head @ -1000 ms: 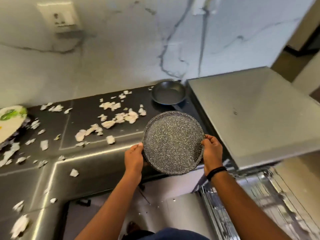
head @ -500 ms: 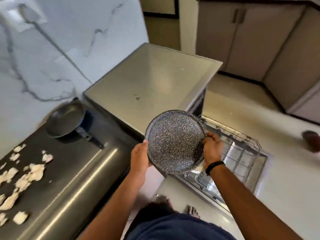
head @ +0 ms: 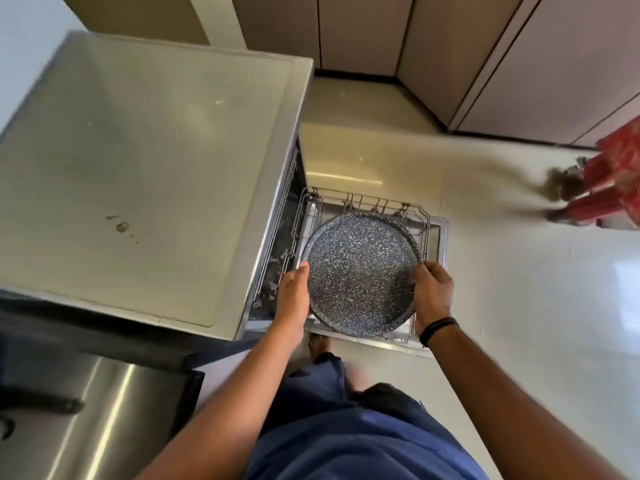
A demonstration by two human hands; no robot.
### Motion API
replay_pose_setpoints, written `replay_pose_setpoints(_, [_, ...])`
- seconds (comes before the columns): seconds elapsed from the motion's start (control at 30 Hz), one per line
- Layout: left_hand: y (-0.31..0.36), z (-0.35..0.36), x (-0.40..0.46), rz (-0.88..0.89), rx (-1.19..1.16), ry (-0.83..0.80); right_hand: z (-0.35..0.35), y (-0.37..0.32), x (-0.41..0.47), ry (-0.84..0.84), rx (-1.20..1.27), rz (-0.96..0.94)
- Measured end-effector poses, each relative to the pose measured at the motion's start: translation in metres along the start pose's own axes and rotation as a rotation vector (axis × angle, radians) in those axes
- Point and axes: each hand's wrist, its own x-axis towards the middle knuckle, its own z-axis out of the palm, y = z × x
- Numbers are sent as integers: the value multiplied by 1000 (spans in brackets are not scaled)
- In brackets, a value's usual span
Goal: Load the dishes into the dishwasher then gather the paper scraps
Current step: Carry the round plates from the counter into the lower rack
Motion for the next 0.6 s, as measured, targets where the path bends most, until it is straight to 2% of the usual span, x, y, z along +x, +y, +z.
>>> replay_pose_setpoints(0.2, [-22,15,86,-131,-29,-21,34,49,45,148,62,169])
replay_pose_setpoints(0.27, [-47,18,126,-212,-104,13,47,68,62,210,91,232])
replay_pose_setpoints(0.33, [-43,28,135,-279,-189,64,58,85,79,287,151,323])
replay_pose_setpoints(0.4, [-46,38,152,-250,-249,139,67,110,100,335,179,410])
replay_pose_setpoints(0.5, [-62,40,183,-237,-321,215,77,147,126,283,219,507])
replay_pose_setpoints(0.6, [-91,29,211,-217,-427,225,79,186,145,87,234,638])
